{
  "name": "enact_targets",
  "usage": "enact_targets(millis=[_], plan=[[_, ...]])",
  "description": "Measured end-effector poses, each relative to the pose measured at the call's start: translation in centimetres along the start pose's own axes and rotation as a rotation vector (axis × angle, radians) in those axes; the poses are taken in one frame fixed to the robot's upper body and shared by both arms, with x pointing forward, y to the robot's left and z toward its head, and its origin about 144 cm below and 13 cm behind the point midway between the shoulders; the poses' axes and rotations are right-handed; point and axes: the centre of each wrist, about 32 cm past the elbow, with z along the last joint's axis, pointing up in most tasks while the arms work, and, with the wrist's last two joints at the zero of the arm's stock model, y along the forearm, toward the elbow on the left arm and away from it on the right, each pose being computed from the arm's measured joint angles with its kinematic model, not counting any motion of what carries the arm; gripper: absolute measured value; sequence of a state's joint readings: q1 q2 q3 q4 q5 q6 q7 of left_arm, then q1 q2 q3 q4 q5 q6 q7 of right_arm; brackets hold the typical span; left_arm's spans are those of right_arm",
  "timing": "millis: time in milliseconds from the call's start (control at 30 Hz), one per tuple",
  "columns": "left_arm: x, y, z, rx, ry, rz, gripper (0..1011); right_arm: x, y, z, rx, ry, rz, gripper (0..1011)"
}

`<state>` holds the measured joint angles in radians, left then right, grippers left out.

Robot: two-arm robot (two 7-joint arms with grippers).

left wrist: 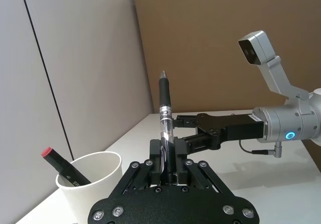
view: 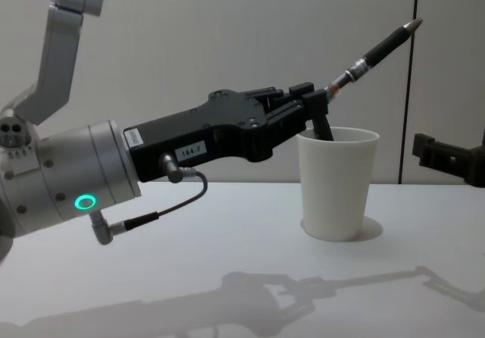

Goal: Place the pen into the pen holder.

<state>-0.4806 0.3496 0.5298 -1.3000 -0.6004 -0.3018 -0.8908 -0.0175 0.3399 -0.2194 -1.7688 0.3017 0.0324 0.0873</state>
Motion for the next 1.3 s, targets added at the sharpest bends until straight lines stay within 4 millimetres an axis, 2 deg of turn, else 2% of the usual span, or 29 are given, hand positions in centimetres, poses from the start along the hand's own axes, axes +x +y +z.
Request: enact_targets(millis=[633, 1300], plan=[[0.0, -0.1, -0.1, -0.002, 0.004, -0.010, 178, 1.5, -1.6, 0.9, 0.009, 0.127, 0.147, 1001], [0.0, -0.1, -0.1, -0.003, 0.006, -0.012, 179, 2.8, -2.3, 1.8, 0.031, 0.407, 0.316, 1001]])
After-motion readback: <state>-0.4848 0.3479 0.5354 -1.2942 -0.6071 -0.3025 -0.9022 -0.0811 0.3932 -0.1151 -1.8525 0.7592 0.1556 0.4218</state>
